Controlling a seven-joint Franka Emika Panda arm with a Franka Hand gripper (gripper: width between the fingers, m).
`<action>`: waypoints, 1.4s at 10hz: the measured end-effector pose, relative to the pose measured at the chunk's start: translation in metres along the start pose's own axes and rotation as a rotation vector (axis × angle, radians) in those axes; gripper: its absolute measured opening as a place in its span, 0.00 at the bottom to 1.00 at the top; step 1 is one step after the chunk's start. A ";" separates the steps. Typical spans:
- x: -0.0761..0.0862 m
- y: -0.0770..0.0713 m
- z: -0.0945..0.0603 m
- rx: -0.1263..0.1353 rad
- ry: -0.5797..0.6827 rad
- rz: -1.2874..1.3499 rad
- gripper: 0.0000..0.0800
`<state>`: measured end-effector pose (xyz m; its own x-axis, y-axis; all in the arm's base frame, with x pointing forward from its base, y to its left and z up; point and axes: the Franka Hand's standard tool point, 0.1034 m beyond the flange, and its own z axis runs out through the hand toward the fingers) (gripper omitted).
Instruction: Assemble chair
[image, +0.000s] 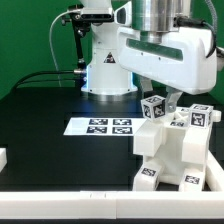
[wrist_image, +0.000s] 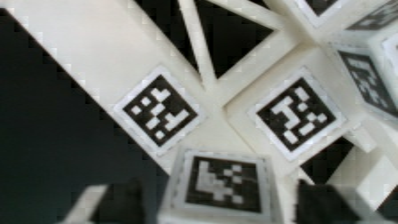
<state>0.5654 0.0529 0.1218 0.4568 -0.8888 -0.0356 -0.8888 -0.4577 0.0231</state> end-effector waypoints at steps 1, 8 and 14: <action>0.000 0.000 0.000 0.000 0.000 -0.006 0.75; 0.002 0.014 -0.007 0.020 0.007 -0.655 0.81; -0.009 -0.002 0.004 0.012 0.015 -0.954 0.81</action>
Offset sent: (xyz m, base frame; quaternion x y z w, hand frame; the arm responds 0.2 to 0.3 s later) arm -0.0169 -0.0075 0.0152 0.0512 -0.0288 -0.1888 0.9802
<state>0.5633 0.0616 0.1179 0.9898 -0.1412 -0.0210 -0.1416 -0.9897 -0.0193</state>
